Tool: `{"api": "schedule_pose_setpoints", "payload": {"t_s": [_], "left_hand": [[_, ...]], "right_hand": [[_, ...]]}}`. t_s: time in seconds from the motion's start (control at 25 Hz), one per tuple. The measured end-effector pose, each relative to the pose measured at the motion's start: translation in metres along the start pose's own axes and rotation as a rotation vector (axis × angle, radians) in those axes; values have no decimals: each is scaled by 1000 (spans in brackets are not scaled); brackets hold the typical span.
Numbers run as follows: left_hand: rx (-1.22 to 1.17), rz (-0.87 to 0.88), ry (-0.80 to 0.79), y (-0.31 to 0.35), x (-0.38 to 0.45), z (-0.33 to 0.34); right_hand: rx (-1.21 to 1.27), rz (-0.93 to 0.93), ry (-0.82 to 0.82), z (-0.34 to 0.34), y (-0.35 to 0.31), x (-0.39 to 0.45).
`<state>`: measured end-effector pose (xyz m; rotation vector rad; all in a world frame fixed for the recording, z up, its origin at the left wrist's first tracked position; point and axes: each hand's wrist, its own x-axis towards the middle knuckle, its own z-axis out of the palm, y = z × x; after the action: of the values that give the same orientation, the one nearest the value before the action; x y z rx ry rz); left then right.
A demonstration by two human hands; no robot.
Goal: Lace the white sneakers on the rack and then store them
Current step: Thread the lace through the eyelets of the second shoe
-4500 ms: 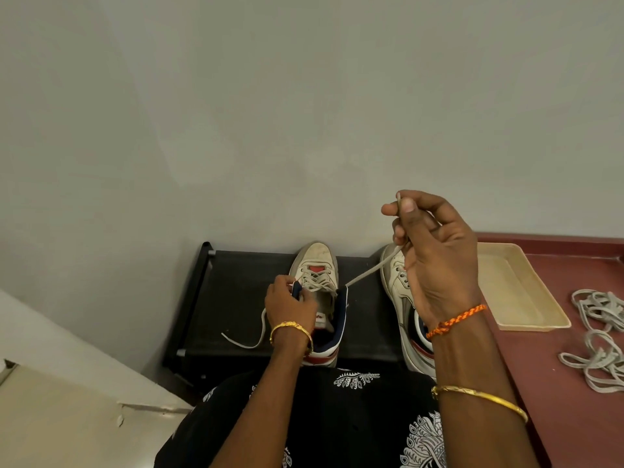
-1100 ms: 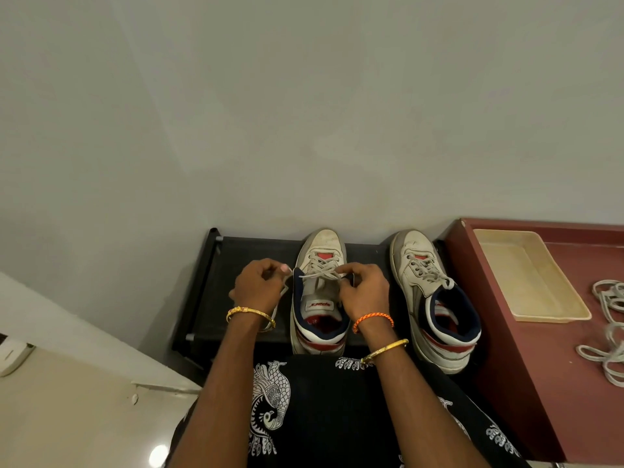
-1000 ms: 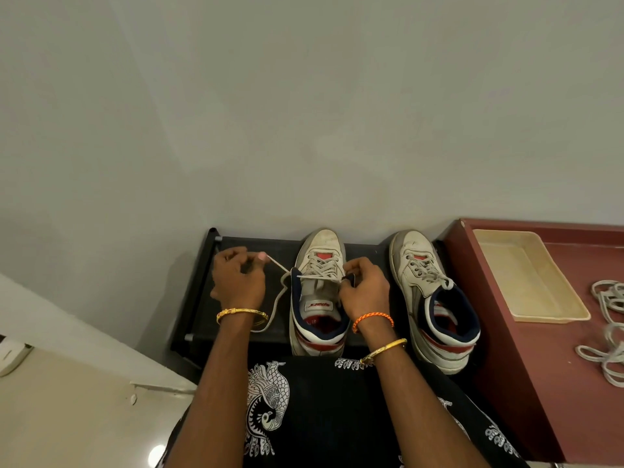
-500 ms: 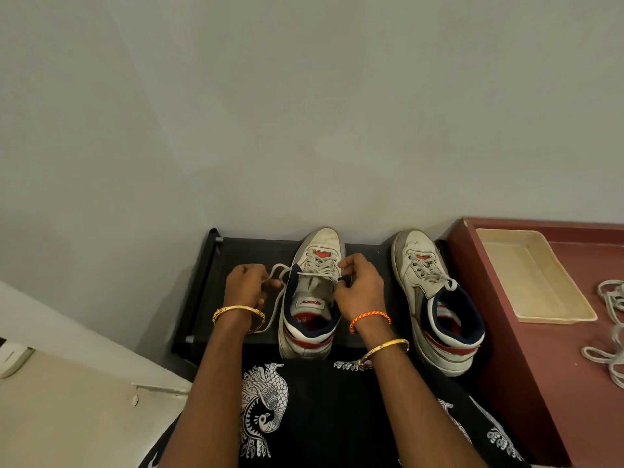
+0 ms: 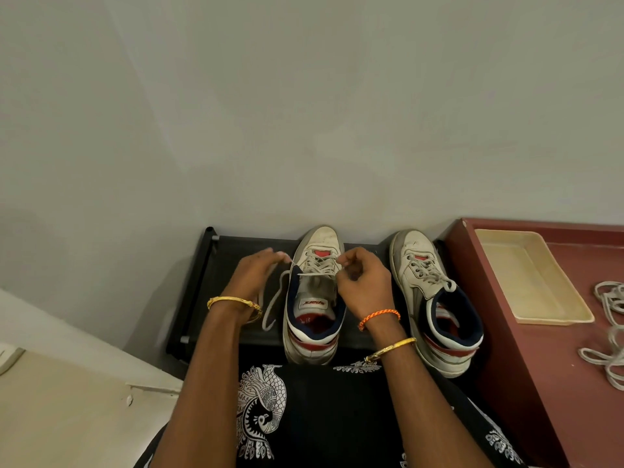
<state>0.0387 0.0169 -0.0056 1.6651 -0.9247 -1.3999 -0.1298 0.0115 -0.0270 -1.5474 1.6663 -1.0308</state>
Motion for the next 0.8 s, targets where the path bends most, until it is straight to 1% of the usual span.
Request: {"api": "schedule_pose_setpoints", "payload": {"t_s": [0.04, 0.08, 0.2, 0.24, 0.28, 0.32, 0.4, 0.44, 0.52, 0.6, 0.68, 0.72, 0.8], "left_hand": [[-39, 56, -62, 11, -8, 0], [-49, 119, -115, 23, -16, 2], [3, 259, -216, 56, -35, 18], [8, 281, -211, 58, -36, 23], [-22, 295, -187, 61, -39, 27], [-84, 292, -117, 61, -39, 28], [-204, 255, 102, 56, -32, 24], [-223, 242, 197, 52, -29, 21], [-215, 194, 294, 43, -21, 15], [-200, 153, 293, 34, -16, 13], [-188, 125, 232, 30, -13, 15], [-194, 117, 196, 31, -13, 16], [-206, 110, 129, 34, -14, 19]], "right_hand": [[51, -18, -12, -2, -9, -1], [118, -28, -67, -5, -19, -2], [458, -31, -391, -9, -51, -9], [550, -46, -449, -11, -57, -11], [589, -61, -456, -14, -60, -10], [595, -58, -428, -20, -60, -8], [596, 2, -332, -35, -53, 2], [579, 33, -288, -43, -46, 7], [490, 73, -227, -55, -29, 15], [440, 100, -194, -56, -17, 19], [375, 90, -187, -49, -14, 18], [321, 68, -205, -45, -16, 17], [262, 35, -332, -31, -19, 13]]}}
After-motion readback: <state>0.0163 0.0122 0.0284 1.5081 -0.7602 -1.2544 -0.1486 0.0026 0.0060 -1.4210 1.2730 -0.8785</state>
